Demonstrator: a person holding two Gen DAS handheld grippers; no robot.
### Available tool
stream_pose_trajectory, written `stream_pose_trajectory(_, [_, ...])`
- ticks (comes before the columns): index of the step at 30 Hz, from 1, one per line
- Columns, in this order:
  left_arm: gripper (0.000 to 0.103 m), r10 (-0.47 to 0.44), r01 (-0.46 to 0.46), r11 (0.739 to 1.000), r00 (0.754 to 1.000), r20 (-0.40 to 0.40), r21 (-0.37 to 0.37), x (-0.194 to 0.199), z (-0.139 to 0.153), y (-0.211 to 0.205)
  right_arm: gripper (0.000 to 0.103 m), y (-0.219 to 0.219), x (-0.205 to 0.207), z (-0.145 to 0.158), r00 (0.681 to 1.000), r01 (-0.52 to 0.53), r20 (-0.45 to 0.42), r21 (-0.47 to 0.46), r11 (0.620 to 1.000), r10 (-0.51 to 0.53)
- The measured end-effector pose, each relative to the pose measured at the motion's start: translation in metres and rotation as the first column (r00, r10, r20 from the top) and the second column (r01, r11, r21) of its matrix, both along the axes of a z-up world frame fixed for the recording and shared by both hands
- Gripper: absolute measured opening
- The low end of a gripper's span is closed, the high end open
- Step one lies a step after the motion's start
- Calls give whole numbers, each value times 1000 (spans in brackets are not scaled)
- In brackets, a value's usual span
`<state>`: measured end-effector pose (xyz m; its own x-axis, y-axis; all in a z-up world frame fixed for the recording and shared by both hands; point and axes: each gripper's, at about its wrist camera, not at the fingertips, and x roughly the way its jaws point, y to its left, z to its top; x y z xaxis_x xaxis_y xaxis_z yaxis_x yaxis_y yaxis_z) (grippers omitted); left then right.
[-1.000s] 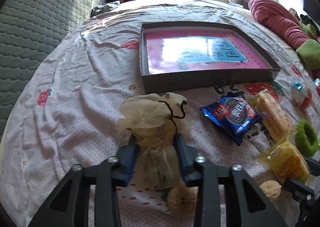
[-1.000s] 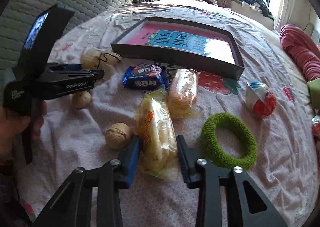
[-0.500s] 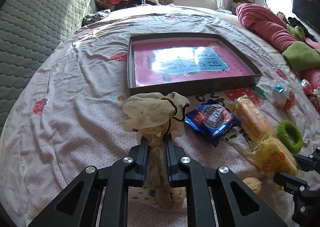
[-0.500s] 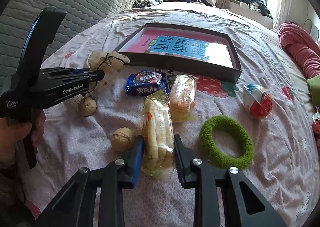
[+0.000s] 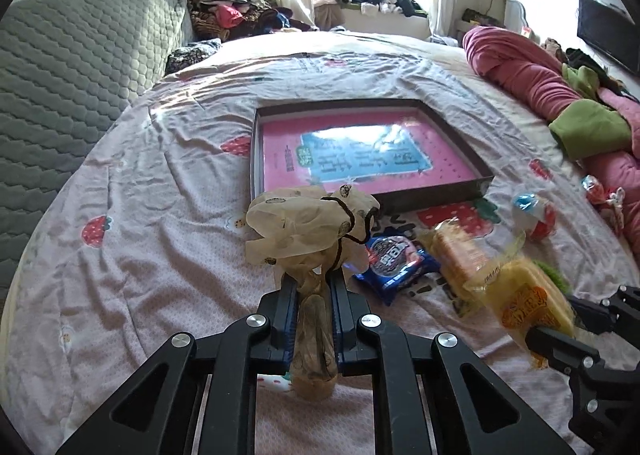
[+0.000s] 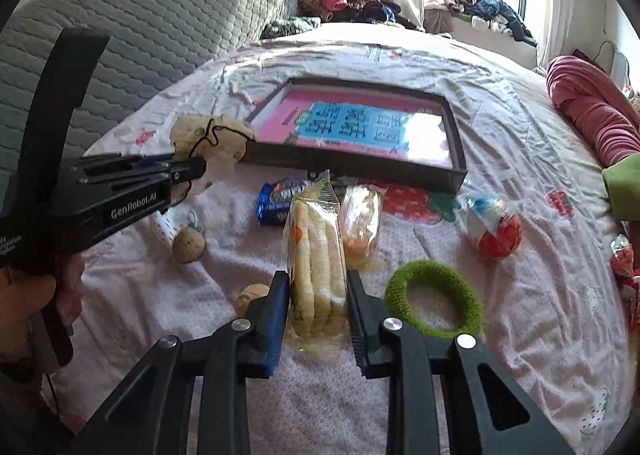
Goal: Organize objects
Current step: 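Lift and carry the mesh bag with left tool while right tool carries the snack pack to the tray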
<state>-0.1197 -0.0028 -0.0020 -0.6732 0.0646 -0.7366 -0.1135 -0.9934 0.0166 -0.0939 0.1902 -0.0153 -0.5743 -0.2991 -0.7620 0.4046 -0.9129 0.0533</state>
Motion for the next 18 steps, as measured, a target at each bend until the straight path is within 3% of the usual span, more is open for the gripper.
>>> stream_pose_trajectory(18, [15, 19, -22, 1000, 995, -102, -21, 35, 72, 30, 28, 14, 13, 74, 989, 15, -146, -42, 999, -21])
